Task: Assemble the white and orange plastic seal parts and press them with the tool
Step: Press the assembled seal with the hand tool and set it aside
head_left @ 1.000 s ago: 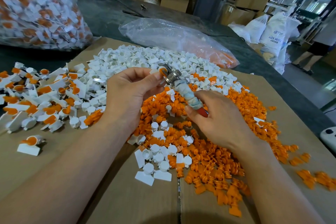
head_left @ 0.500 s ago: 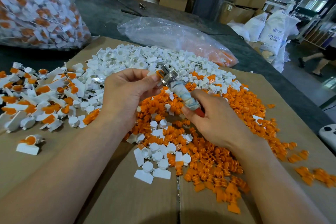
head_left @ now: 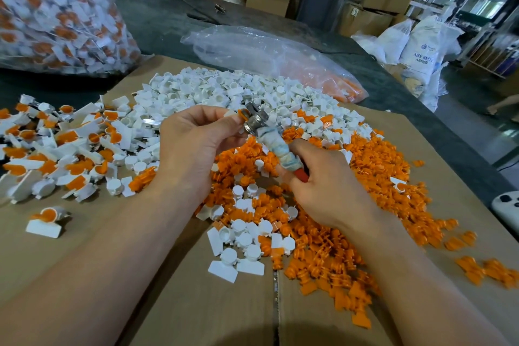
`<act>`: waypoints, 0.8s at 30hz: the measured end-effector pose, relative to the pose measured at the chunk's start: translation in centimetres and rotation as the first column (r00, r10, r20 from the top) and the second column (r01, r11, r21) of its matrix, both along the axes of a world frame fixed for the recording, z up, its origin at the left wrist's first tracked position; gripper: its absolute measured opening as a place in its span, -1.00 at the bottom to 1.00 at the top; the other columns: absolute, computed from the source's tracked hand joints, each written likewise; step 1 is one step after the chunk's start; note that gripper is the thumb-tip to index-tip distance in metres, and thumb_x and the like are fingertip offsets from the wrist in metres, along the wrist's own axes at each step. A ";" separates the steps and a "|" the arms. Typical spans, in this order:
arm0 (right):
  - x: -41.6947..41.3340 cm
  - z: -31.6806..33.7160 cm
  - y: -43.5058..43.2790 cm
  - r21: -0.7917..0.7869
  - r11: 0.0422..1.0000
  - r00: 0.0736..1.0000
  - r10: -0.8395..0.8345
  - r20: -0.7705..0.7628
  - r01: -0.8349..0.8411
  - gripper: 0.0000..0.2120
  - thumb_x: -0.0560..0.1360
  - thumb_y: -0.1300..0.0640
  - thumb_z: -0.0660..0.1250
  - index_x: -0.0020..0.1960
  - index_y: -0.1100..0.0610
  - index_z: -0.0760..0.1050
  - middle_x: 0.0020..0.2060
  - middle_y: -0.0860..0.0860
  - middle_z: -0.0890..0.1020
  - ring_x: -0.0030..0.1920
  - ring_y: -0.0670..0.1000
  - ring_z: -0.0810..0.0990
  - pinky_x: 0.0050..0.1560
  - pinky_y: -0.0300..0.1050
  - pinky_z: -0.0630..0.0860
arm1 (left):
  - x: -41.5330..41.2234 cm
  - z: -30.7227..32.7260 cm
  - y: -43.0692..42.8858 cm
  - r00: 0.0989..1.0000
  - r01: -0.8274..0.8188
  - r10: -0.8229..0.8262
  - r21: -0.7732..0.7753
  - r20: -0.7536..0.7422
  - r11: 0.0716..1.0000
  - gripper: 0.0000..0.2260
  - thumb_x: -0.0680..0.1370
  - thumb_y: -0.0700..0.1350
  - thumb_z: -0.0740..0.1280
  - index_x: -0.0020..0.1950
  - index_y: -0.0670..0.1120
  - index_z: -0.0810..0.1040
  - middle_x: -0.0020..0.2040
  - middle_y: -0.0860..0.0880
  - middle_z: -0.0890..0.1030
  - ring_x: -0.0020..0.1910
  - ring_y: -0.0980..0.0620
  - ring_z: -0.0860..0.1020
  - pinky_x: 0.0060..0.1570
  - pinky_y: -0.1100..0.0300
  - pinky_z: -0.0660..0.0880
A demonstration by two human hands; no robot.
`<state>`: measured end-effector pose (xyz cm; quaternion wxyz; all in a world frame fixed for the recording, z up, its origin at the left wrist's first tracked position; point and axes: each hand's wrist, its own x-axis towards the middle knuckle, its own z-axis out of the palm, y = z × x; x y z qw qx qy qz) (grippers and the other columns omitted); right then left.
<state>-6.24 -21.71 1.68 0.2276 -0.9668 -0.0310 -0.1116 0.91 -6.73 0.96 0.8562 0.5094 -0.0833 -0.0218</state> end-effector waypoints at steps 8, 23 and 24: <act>-0.1 -0.1 0.2 -0.046 0.999 1.000 -0.023 0.013 0.024 -0.83 0.50 -0.05 0.25 -0.12 0.00 0.31 -0.43 -0.13 0.39 -0.45 -0.13 0.36 -0.41 -0.29 0.33 | 0.1 0.2 0.1 1.000 0.013 -0.013 0.001 -0.029 1.000 -0.85 0.42 -0.36 0.37 -0.32 -0.18 0.52 -0.47 0.01 0.59 -0.46 0.10 0.58 -0.41 0.34 0.51; 1.0 -0.3 -3.6 -0.240 0.918 0.942 -0.333 -0.038 0.315 -0.59 0.37 -0.28 0.30 -0.04 0.00 0.27 -0.22 -0.09 0.38 -0.20 -0.06 0.35 -0.40 -0.24 0.14 | -0.2 0.1 -0.1 0.991 0.118 -0.111 0.105 -0.077 0.987 -0.87 0.40 -0.37 0.39 -0.33 -0.21 0.56 -0.46 -0.04 0.59 -0.44 0.05 0.59 -0.44 0.32 0.51; 1.0 -0.5 -3.6 -0.247 0.918 0.942 -0.331 -0.046 0.310 -0.58 0.36 -0.29 0.30 -0.04 -0.01 0.27 -0.22 -0.09 0.38 -0.22 -0.07 0.35 -0.40 -0.23 0.14 | -0.3 0.1 -0.1 0.988 0.139 -0.131 0.112 -0.077 0.984 -0.86 0.40 -0.36 0.39 -0.33 -0.20 0.56 -0.46 -0.04 0.59 -0.44 0.06 0.58 -0.44 0.32 0.51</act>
